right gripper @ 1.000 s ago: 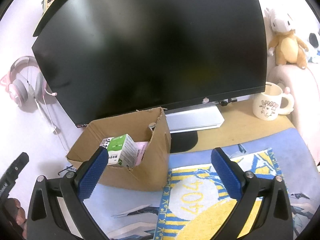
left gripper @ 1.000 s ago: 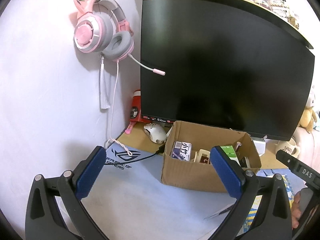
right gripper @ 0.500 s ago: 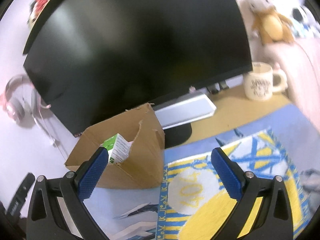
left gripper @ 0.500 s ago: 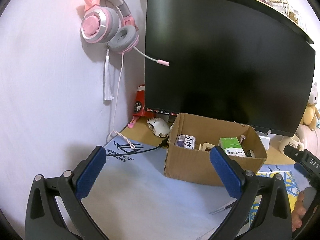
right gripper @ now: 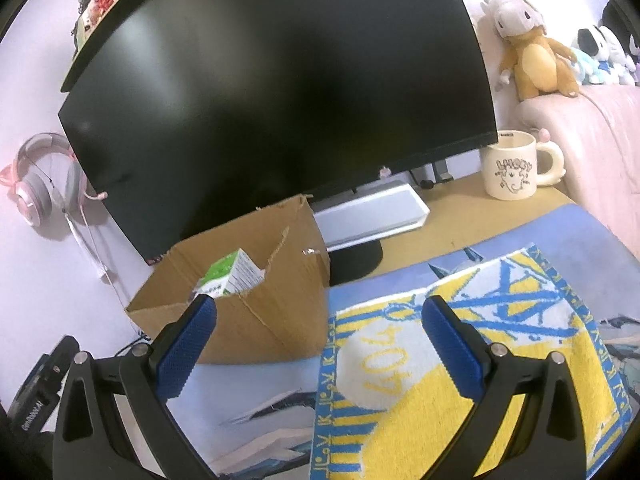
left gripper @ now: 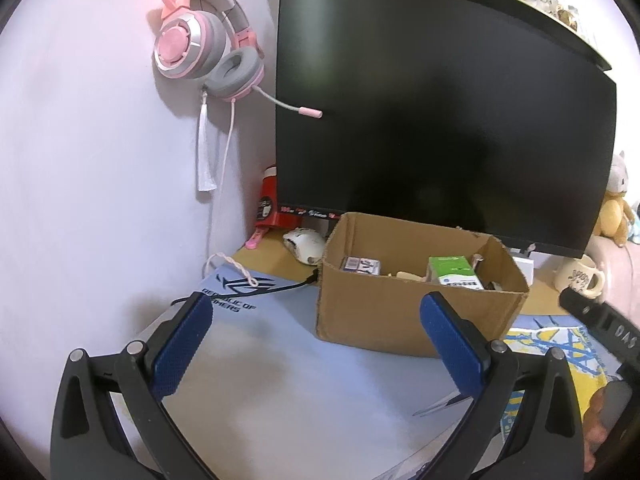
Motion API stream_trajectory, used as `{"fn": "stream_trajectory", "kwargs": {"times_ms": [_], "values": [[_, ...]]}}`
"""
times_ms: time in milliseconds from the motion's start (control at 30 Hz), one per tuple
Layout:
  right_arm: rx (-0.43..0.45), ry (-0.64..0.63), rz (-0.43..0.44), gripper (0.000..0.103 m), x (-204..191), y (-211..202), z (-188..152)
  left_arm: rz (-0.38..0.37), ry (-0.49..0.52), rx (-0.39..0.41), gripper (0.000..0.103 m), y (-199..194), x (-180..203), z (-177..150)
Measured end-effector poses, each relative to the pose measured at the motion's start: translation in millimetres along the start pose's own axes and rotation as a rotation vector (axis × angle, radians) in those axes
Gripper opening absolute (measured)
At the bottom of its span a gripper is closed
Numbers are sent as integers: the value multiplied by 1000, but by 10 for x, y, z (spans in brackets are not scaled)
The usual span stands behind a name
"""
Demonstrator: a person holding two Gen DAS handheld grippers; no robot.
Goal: Organize objects
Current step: 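Withdraw both open grippers up and back from the cardboard box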
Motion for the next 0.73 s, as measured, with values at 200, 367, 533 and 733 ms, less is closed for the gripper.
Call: {"fn": "stream_trajectory", "kwargs": {"times_ms": [200, 367, 533, 733], "values": [[-17, -2, -8, 103, 16, 31, -112, 13, 6, 20, 103, -23, 5, -6], [-12, -26, -29, 103, 3, 37, -124, 36, 26, 36, 103, -44, 7, 0], [-8, -16, -27, 103, -3, 34, -121, 33, 47, 36, 103, -54, 31, -2], [-4, -16, -30, 103, -7, 28, -123, 22, 33, 29, 103, -52, 12, 3]]}}
Point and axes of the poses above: each gripper's, at about its wrist camera, not at the fingertips, and y roughly the way its jaws point, x to its right, z to its top, the point moved 6 cm from there along y, roughly the way its jaws point, and after that the axes turned 4 degrees about z, right-handed, at the moved point
